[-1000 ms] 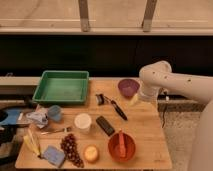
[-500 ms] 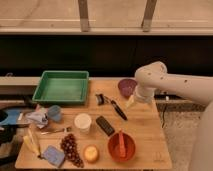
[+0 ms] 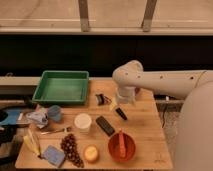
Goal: Wipe tray with eraser
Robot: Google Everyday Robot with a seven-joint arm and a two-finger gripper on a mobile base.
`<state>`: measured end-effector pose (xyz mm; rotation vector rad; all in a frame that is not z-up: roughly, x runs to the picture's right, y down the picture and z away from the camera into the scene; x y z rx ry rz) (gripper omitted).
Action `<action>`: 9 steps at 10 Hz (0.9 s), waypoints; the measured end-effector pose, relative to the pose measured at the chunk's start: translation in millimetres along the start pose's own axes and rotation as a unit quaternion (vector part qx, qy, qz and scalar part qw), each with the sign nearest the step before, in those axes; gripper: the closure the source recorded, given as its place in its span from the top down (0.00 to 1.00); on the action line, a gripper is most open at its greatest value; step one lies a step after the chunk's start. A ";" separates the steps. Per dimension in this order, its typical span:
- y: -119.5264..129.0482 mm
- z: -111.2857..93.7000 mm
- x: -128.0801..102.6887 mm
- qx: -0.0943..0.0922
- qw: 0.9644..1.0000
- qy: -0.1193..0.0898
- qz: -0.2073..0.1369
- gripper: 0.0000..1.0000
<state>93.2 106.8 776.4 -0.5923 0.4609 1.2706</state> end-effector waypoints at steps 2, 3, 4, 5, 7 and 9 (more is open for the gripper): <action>43.1 11.8 11.4 0.001 0.998 0.034 -0.060 0.80; 59.6 16.4 14.8 0.001 0.995 0.047 -0.084 0.80; 66.9 20.2 18.1 0.001 0.993 0.060 -0.099 0.80; 71.0 25.1 23.5 0.004 0.990 0.077 -0.117 0.80; 79.3 27.9 26.7 0.007 0.986 0.092 -0.135 0.80; 77.2 28.0 26.6 0.008 0.987 0.093 -0.134 0.80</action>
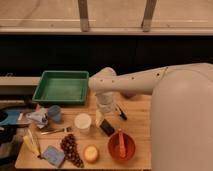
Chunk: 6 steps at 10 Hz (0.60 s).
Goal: Wipe tray with eraser
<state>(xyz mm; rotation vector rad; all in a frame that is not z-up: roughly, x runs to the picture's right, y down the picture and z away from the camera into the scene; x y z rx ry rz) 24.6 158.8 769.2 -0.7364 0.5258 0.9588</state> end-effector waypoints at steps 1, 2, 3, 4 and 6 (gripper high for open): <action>1.7 -0.2 -1.2 0.000 1.000 0.000 -0.001 0.80; 1.4 1.8 -1.4 -0.006 1.000 0.002 -0.003 0.80; 4.9 8.9 -3.6 -0.014 1.000 0.007 -0.008 0.80; 10.8 18.5 -6.6 -0.023 1.000 0.012 -0.014 0.80; 16.0 33.5 -6.4 -0.040 0.999 0.020 -0.018 0.80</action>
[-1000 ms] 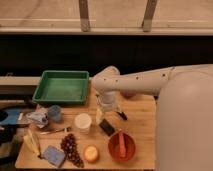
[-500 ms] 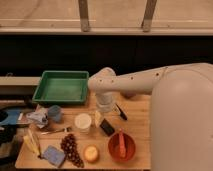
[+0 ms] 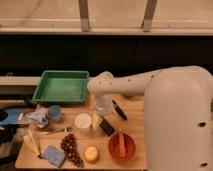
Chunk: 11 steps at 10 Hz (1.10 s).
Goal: Wipe tray with eraser
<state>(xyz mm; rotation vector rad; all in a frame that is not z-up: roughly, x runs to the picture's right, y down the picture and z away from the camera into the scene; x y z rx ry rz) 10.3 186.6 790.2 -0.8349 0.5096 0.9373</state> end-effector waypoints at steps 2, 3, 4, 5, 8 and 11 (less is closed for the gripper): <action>5.9 11.8 0.2 -0.013 1.000 0.009 -0.004 0.80; 9.2 19.8 -0.5 -0.019 1.000 0.017 -0.005 0.80; 8.8 26.9 -0.6 -0.020 0.999 0.026 -0.004 0.80; 8.5 32.5 -1.6 -0.021 0.999 0.034 -0.002 0.80; 3.0 48.4 -7.7 -0.024 0.998 0.056 0.009 0.80; 1.8 48.1 -18.0 -0.016 0.998 0.063 0.008 0.80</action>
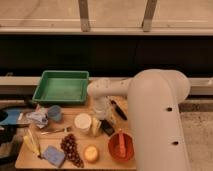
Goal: Wipe tray with eraser
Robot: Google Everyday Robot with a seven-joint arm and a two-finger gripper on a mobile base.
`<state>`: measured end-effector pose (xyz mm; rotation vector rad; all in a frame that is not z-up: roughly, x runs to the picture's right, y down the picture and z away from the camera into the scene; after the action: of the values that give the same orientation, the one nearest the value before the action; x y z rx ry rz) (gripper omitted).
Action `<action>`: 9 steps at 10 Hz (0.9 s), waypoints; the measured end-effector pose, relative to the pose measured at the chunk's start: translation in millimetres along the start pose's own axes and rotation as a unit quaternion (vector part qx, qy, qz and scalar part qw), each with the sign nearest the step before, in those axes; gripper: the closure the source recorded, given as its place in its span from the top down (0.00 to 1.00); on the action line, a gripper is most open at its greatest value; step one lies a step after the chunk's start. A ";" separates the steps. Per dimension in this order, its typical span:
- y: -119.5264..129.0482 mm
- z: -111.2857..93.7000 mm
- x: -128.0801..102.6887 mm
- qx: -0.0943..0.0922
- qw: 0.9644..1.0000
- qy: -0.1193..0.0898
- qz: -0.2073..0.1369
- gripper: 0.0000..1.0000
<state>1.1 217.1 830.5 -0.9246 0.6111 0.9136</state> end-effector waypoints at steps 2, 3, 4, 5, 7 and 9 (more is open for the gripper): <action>-2.1 -3.1 -3.4 0.007 1.000 0.000 0.000 0.80; -2.6 -4.1 -5.7 0.010 1.000 0.000 -0.001 0.80; -0.7 -5.2 -8.5 0.012 1.000 0.000 -0.004 0.80; 1.7 -7.0 -11.6 0.014 1.000 -0.001 -0.008 0.80; 6.7 -12.6 -19.9 0.025 1.000 -0.003 -0.016 0.80; 13.8 -16.0 -28.1 0.032 0.999 -0.004 -0.025 0.80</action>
<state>-25.8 196.1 839.0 -0.8737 0.6044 0.8491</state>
